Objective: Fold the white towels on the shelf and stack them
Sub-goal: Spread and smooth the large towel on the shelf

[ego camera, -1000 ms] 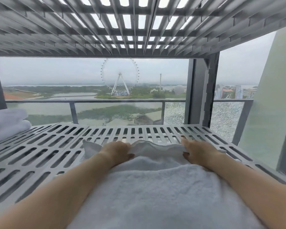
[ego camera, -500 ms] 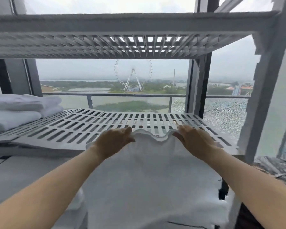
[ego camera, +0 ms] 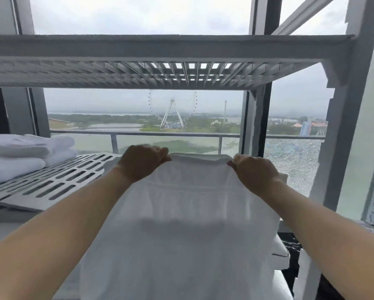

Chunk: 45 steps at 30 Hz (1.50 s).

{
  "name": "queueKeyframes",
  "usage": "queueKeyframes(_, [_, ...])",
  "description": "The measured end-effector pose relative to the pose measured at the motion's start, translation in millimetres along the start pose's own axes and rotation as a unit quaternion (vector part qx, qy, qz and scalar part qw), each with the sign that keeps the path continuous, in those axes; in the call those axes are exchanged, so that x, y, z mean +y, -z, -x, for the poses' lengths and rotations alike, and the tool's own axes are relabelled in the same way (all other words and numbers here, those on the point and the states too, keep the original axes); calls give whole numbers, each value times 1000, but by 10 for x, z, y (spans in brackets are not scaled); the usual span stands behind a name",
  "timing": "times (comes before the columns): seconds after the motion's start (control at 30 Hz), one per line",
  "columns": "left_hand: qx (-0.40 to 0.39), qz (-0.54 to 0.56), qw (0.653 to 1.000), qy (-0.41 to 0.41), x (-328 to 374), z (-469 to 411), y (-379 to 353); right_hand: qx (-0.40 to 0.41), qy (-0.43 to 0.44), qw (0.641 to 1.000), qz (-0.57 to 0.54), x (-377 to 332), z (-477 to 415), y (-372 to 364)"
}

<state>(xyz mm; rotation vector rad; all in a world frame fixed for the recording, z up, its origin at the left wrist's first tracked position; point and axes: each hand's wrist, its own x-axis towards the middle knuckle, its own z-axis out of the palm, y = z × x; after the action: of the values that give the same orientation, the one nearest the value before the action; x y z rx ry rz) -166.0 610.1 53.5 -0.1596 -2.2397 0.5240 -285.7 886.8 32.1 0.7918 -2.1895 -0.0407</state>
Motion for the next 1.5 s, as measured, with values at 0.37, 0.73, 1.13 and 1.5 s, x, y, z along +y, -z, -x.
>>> queueKeyframes(0.37, [-101,-25,994,-18,-448,-523,-1545,-68,10,997,25,24,-761,-1253])
queueKeyframes(0.73, [-193,-24,980,-49,-673,-886,-2671,-165,35,985,23,134,-1399,-2104])
queueKeyframes(1.13, [-206,-14,978,3,-737,-1152,-3294,-188,61,980,-23,520,-1918,-2604])
queueKeyframes(1.5, [-225,228,947,-5,-429,-1526,-3570,-124,74,980,-136,528,-1979,-2998])
